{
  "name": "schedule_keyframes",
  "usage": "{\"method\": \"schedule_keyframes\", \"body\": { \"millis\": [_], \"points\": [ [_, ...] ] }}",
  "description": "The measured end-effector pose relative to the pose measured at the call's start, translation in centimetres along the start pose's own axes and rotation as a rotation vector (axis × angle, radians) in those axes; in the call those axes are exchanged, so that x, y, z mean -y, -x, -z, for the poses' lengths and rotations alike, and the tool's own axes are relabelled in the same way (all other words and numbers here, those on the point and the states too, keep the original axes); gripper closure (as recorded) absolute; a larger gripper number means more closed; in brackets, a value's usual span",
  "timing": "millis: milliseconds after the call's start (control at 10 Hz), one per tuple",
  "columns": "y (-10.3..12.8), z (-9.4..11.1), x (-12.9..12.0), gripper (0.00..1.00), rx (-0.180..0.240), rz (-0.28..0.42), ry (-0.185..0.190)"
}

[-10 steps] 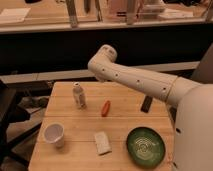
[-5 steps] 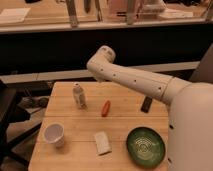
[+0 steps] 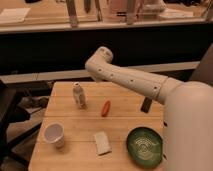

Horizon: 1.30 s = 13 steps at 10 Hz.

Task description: Knock the bottle over

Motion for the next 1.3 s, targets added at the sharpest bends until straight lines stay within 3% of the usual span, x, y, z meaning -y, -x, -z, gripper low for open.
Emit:
{"method": "schedule_keyframes", "body": {
  "millis": [1300],
  "points": [
    [3.6, -3.1, 2.3, 0.98, 0.064, 0.088, -0.058]
  ]
}}
